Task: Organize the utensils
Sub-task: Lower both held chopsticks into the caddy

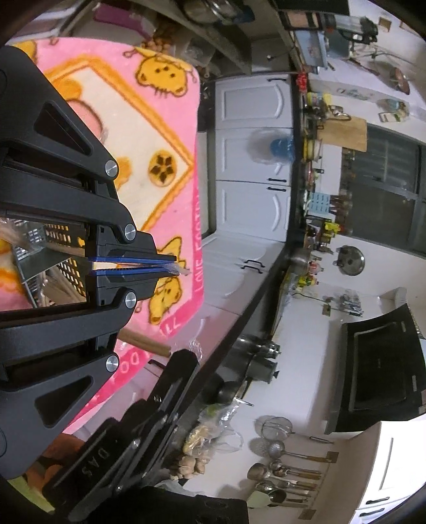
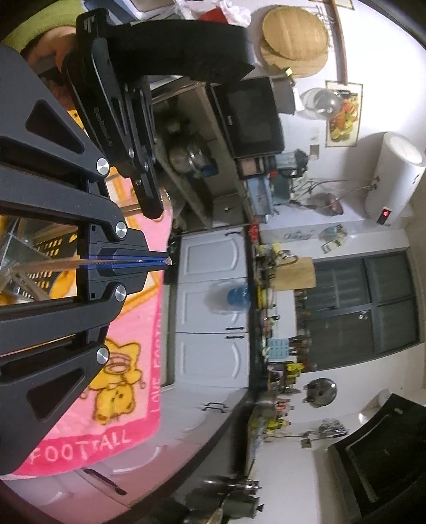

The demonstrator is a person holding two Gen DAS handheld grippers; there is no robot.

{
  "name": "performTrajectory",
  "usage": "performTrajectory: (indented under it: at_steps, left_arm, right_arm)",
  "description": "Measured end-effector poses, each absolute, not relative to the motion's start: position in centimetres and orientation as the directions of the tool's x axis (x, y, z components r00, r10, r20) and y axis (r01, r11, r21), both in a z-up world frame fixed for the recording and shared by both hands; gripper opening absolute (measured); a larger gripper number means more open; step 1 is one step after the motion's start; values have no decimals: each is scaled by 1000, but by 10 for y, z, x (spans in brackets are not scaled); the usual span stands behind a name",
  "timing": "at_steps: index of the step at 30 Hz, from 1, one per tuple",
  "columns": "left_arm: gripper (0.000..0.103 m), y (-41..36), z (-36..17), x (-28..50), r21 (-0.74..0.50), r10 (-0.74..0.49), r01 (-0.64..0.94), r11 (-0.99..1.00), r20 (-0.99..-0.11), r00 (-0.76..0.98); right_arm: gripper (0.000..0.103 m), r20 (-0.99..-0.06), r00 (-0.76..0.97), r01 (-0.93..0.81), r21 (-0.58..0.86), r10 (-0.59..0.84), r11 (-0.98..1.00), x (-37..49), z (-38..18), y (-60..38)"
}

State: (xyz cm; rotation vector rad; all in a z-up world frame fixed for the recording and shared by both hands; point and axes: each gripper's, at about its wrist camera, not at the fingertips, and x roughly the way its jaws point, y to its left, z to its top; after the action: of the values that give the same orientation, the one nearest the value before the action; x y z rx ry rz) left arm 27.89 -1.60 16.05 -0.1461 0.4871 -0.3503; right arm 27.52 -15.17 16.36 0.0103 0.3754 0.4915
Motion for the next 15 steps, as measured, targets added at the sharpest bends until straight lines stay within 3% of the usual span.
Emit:
performTrajectory:
  at_steps: [15]
  left_arm:
    - [1, -27, 121, 289, -197, -347, 286, 938, -511, 787]
  right_arm:
    - [2, -453, 785, -422, 108, 422, 900, 290, 124, -156]
